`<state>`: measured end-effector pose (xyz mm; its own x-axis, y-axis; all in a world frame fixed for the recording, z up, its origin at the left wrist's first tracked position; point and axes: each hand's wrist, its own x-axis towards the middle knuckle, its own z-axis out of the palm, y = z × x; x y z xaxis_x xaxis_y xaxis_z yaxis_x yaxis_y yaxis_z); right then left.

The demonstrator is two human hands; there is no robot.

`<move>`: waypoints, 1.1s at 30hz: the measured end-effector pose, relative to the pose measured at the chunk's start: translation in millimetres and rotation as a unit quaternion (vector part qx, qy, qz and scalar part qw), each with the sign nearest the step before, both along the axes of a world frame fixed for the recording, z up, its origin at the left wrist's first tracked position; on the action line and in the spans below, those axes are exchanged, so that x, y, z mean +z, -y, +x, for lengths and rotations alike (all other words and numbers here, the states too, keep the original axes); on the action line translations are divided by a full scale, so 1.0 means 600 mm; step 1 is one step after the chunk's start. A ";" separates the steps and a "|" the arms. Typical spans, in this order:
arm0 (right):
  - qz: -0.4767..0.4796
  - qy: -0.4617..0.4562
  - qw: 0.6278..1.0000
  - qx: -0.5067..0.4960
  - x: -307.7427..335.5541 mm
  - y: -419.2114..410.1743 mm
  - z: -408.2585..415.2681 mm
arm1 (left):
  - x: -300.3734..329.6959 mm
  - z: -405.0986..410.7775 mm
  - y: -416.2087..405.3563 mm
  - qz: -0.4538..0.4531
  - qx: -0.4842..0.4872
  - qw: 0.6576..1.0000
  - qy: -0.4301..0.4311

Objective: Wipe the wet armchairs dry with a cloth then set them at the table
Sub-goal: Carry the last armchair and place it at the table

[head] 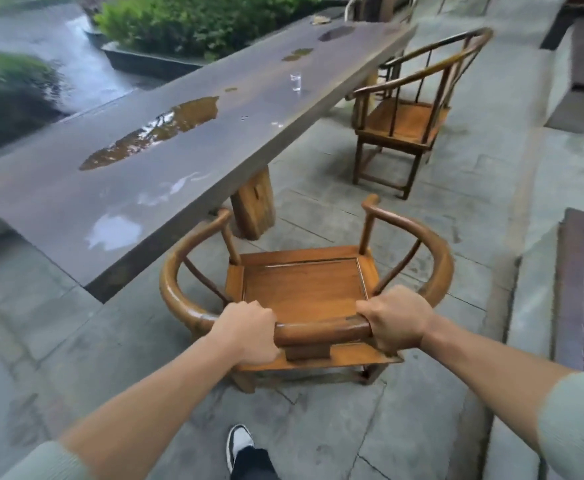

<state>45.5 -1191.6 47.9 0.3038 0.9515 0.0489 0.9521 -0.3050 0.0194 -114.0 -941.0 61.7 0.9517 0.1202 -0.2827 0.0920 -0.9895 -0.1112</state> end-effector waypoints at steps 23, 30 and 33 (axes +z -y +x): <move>-0.033 0.031 0.981 0.190 0.041 0.057 0.552 | 0.012 0.394 0.210 -0.025 0.180 0.983 0.036; 0.040 0.026 0.959 0.278 0.021 0.025 0.684 | 0.019 0.485 0.238 -0.014 0.255 0.966 0.031; 0.015 0.017 0.949 0.313 0.029 0.005 0.755 | 0.025 0.542 0.254 -0.011 0.288 0.956 0.048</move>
